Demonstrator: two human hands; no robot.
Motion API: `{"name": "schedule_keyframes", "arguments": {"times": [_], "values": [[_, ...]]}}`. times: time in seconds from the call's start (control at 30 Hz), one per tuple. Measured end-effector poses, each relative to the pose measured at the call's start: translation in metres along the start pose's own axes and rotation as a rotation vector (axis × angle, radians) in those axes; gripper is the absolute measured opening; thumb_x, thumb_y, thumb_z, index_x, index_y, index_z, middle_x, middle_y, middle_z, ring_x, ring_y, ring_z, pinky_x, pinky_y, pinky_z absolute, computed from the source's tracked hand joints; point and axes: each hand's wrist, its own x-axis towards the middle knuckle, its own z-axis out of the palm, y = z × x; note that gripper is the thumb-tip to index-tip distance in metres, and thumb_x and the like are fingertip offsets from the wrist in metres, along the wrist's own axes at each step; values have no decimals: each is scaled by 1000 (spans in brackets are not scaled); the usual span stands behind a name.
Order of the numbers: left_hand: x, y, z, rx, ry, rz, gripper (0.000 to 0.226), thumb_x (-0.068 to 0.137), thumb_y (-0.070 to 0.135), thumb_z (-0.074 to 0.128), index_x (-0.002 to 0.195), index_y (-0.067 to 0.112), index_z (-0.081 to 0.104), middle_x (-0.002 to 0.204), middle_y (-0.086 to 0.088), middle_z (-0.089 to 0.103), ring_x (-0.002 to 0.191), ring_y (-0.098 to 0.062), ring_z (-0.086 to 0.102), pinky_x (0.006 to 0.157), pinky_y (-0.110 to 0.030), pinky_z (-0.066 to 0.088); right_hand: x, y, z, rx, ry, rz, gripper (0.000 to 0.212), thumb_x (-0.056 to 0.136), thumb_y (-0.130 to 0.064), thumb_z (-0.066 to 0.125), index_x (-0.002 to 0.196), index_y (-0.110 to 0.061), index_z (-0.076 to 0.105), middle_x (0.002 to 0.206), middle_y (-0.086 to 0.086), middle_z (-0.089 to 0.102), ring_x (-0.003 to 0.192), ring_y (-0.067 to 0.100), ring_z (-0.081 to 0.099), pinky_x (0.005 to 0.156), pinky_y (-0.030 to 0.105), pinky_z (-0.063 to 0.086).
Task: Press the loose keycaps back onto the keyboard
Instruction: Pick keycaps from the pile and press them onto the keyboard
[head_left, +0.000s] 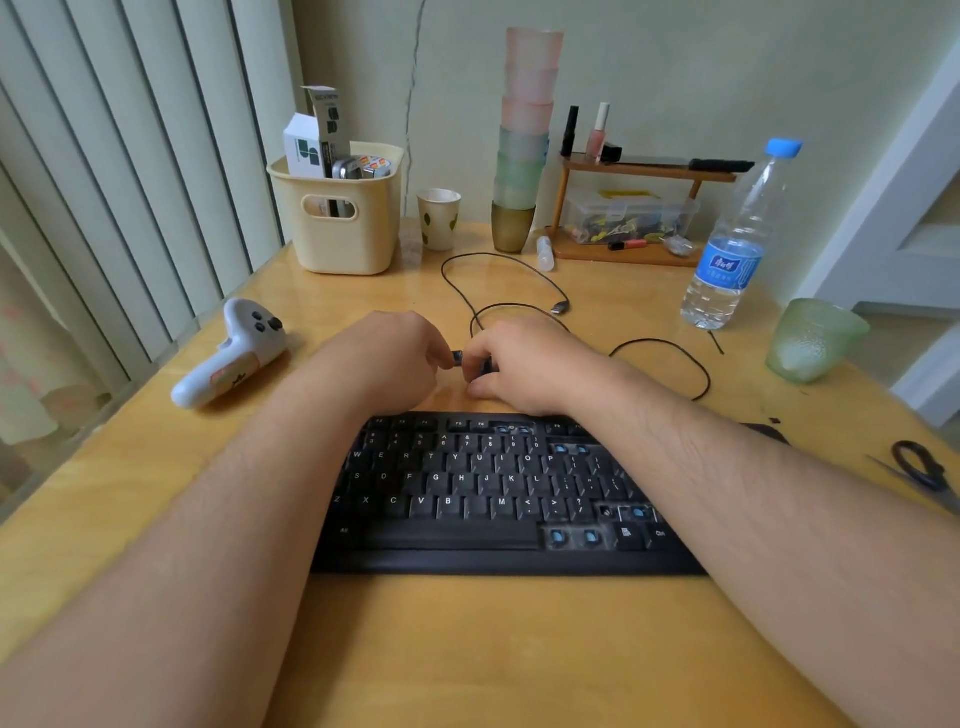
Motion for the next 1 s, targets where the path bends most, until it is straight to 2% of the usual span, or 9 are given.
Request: {"name": "schedule_keyframes", "arguments": {"times": [0.1, 0.2, 0.27, 0.4, 0.53, 0.7, 0.8, 0.9, 1.0], "values": [[-1, 0, 0, -2, 16, 10, 38, 99, 10, 55, 118, 36, 75, 117, 9, 72, 101, -13, 57, 94, -36, 55, -6, 1, -3, 4, 42, 24, 4, 92, -29, 69, 89, -30, 68, 92, -11, 61, 90, 17, 58, 71, 32, 48], [-1, 1, 0, -17, 26, 16, 36, 101, 12, 54, 116, 37, 75, 118, 7, 72, 103, -14, 59, 95, -36, 54, -11, 8, -5, -38, 87, 99, 20, 84, -11, 59, 79, -29, 63, 86, -7, 63, 83, 20, 62, 72, 37, 58], [-2, 3, 0, -36, 28, 22, 32, 103, 18, 54, 116, 39, 75, 118, 8, 72, 108, -16, 62, 95, -34, 53, -19, 14, -9, -2, 114, 138, 21, 85, -11, 59, 79, -31, 65, 85, -8, 63, 83, 19, 63, 72, 36, 58], [-7, 14, -4, -199, 38, 103, 26, 100, 33, 63, 123, 41, 71, 112, 18, 72, 105, -5, 65, 91, -27, 51, -55, 26, -19, 393, 211, 169, 14, 86, -18, 71, 88, -31, 70, 86, -11, 69, 82, 10, 65, 72, 29, 54], [-14, 33, -2, -459, -54, 233, 35, 95, 39, 74, 128, 43, 65, 105, 18, 76, 85, 10, 66, 76, -18, 50, -91, 33, -18, 692, 187, 145, 20, 86, -13, 77, 93, -31, 70, 86, -4, 75, 83, 24, 70, 81, 46, 58], [-19, 48, 6, -607, -63, 299, 17, 90, 29, 80, 107, 30, 77, 92, 8, 79, 81, -8, 70, 81, -32, 56, -100, 38, -22, 848, 218, 93, 32, 86, 3, 72, 90, -28, 80, 83, 4, 78, 83, 29, 75, 90, 53, 60], [-21, 49, 4, -726, -57, 250, 17, 88, 26, 82, 104, 23, 76, 88, -3, 79, 72, -20, 64, 67, -37, 49, -103, 42, -22, 958, 190, 54, 40, 82, 11, 76, 98, -26, 80, 98, 6, 79, 94, 37, 74, 95, 52, 59], [-22, 47, 2, -777, -63, 201, 19, 88, 24, 82, 105, 21, 75, 85, -4, 79, 73, -21, 59, 72, -39, 44, -104, 45, -22, 944, 206, 27, 40, 80, 9, 80, 100, -26, 79, 97, 3, 79, 84, 28, 74, 88, 51, 62], [-22, 49, 2, -766, -80, 186, 19, 89, 17, 81, 107, 21, 75, 88, -2, 79, 77, -15, 68, 80, -46, 54, -104, 43, -21, 879, 233, 21, 36, 79, 3, 83, 94, -30, 78, 92, -1, 78, 78, 17, 70, 85, 46, 62]]}}
